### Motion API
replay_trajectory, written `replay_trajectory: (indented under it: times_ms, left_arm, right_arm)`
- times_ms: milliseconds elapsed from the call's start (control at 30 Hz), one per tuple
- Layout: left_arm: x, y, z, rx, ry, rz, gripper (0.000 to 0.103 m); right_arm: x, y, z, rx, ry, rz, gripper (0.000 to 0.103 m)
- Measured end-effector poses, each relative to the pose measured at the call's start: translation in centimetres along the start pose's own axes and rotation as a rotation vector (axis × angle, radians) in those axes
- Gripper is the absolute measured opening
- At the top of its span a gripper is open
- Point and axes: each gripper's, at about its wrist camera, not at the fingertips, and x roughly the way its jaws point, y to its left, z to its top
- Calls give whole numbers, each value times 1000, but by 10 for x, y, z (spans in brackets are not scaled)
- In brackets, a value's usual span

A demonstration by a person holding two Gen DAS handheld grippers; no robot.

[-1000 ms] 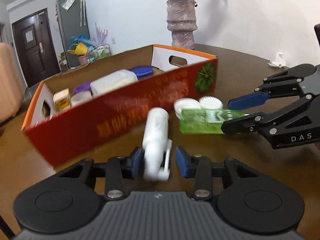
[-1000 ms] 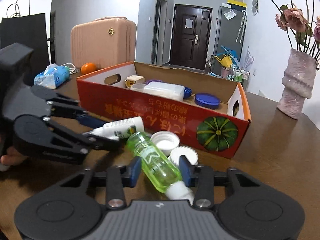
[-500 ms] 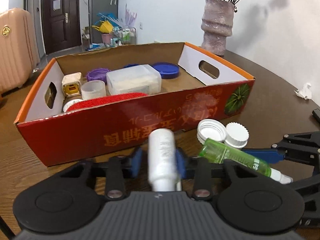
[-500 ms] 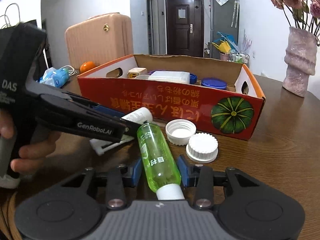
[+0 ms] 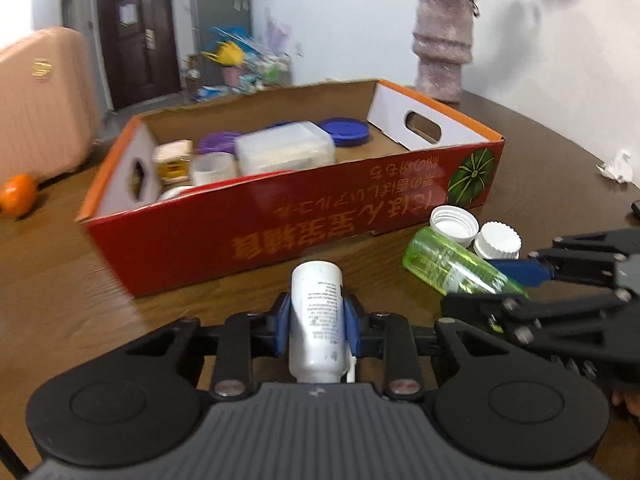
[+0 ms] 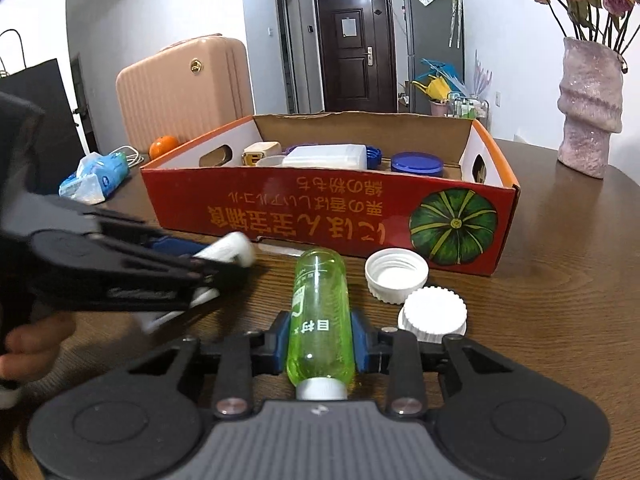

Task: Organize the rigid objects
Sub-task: 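Carry both bottles into the box and open both tools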

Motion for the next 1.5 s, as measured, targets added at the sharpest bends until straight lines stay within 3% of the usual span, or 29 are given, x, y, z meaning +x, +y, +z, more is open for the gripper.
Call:
replay_trajectory:
  times_ms: [100,233,467,633,767,900,1067,1200,1333,1433,1500]
  left_arm:
    - [-30,0,-14,-39,-20,28,28]
    - [-79,-4,-33,-73,-58,53,28]
    - [-144,-13,-53,-95,-118,41,28]
    - [-157,-24,-47,-93,-158,2,28]
    - [-154,-27,-24,-111,-181,-60,28]
    - [-126,-23,31,-141,-163,-116,28]
    - [-65,-18,114,-177,-122,-140,28]
    - [11,-11,165,-241,-28,-143,28]
    - [81,-4,186,-301,94,-149,28]
    - [119,-1,187,-334,149,-136,28]
    - [141,2,184,-355,195,-156,30]
  right_arm:
    - [-1,2,-1,-7,-1,-9,30]
    - [-7,17,-6,-69,-16,-116,30]
    - [-82,35,-42,31,-77,-66,30]
    - [-123,32,-50,56,-126,-107,30]
    - [-134,20,-44,88,-155,-106,30]
    - [-125,-3,-13,128,-181,-25,30]
    - [-95,-35,61,155,-234,-20,30]
    - [-39,-63,115,183,-191,-53,30]
    - [18,-80,138,157,-109,-148,30]
    - [41,-78,144,95,-96,-192,30]
    - [56,-76,146,69,-80,-221,21]
